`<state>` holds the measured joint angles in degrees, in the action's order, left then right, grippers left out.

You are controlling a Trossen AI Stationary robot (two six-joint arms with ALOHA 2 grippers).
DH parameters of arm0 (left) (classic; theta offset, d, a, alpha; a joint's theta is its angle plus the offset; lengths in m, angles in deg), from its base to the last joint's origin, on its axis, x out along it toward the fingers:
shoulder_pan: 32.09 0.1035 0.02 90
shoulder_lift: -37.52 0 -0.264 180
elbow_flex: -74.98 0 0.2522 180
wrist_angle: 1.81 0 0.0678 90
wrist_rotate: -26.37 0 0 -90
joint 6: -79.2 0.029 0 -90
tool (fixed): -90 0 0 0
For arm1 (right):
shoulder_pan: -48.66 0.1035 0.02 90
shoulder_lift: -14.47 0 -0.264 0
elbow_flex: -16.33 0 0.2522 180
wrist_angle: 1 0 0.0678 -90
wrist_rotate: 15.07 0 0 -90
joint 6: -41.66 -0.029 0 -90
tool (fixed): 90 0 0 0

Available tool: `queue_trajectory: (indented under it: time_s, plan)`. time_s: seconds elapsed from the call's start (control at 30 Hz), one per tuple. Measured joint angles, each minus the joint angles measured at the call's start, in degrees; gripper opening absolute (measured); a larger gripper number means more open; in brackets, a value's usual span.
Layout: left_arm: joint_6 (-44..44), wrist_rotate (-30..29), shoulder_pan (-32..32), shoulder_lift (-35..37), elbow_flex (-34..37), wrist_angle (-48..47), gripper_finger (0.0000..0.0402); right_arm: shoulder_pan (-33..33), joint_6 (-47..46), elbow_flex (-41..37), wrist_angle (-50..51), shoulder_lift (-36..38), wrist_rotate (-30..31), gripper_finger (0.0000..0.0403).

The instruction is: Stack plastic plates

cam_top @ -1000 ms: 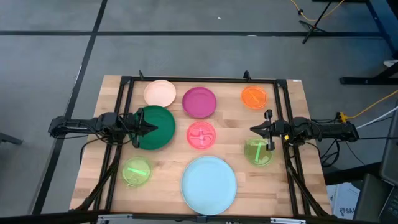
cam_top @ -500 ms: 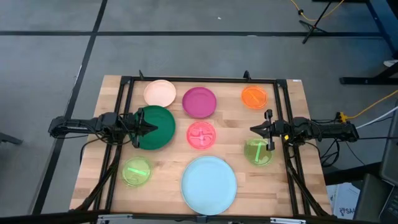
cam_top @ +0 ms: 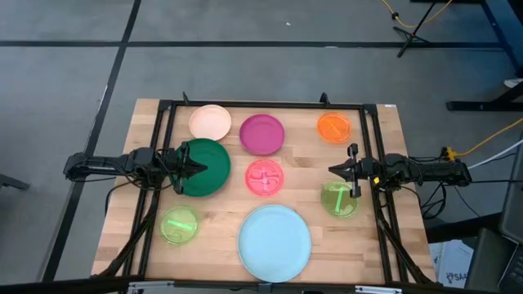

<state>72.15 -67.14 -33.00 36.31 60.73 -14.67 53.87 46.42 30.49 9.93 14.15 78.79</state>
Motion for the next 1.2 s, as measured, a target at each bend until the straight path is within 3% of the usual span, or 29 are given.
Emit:
queue_trajectory:
  time_s: [0.4, 0.77, 1.0, 1.2]
  plan:
    - [0.08, -3.75, 0.00, -0.02, -0.02, 1.02, 0.0006, 0.01, 0.02, 0.00, -0.02, -0.02, 0.00, 0.0017]
    - [-0.07, -12.83, 0.02, -0.02, -0.09, 13.76, 0.0006, 0.02, 0.02, 0.00, -0.02, -0.02, 0.00, 0.0017]
    - [1.62, -12.16, 0.02, -1.11, -0.09, 17.11, 0.0006, 0.00, 0.04, -0.01, -0.65, -0.02, 0.56, 0.0017]
    - [1.42, -8.95, 0.00, -7.19, -0.07, 18.48, 0.0006, 0.02, -1.36, 0.00, -1.29, -0.02, 0.12, 0.0017]
